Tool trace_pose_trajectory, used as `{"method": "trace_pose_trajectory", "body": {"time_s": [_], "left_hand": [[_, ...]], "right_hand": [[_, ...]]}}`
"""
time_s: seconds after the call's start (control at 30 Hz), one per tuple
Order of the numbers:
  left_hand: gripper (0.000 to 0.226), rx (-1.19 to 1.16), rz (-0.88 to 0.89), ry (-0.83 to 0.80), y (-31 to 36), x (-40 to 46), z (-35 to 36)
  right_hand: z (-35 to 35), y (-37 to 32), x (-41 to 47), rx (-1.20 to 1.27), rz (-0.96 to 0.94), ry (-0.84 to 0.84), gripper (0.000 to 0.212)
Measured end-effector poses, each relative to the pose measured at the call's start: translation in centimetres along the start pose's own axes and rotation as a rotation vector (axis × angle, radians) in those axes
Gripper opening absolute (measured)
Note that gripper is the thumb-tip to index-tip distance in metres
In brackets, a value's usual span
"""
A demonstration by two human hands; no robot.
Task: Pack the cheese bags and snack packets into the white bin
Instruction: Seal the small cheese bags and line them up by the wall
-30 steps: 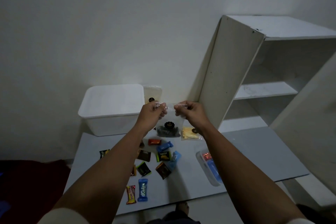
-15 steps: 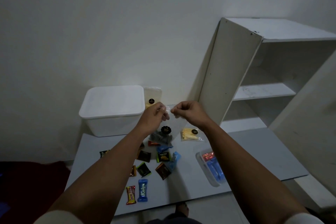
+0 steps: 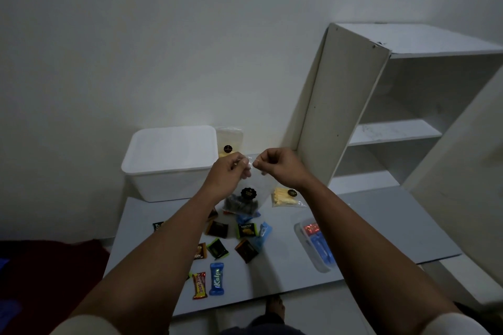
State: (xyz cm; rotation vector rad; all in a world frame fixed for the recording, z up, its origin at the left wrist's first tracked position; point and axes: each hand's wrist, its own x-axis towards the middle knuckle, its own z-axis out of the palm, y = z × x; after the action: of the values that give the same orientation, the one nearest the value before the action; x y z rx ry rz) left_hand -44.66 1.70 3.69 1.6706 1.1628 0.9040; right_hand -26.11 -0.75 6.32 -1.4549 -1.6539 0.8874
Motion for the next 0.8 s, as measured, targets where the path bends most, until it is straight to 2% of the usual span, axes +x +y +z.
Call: {"method": "trace_pose_trajectory", "body": {"time_s": [0.2,0.3,0.43,0.67,0.8], "left_hand": [[0.018,-0.104,-0.065,0.002,-0.1,-0.7,0.0],[0.015,-0.080,-0.038,-0.003,-0.5,-0.9,0.0],[0.015,-0.119,-0.067,0.099,-0.8,-0.8,-0.1],[0.013,-0.246,-0.151,0.084,-0.7,-1.1,-0.1],[0.015,-0.229,-0.138,0.121,-0.7,-0.5,-0.1]], "right_hand": [[0.5,0.1,-0.3,-0.084,-0.012,-0.079,0.014],[0.6,0.4,-0.7,-0.028,-0.013,-0.045,0.011],[0.4,1.1,-1.6,0.042,0.014,0.030,0.013],[0.0,0.9,-1.8,0.073,0.011,0.000,0.018],[-0.2,1.6,-1.8,0.221,0.077,0.067,0.023]]}}
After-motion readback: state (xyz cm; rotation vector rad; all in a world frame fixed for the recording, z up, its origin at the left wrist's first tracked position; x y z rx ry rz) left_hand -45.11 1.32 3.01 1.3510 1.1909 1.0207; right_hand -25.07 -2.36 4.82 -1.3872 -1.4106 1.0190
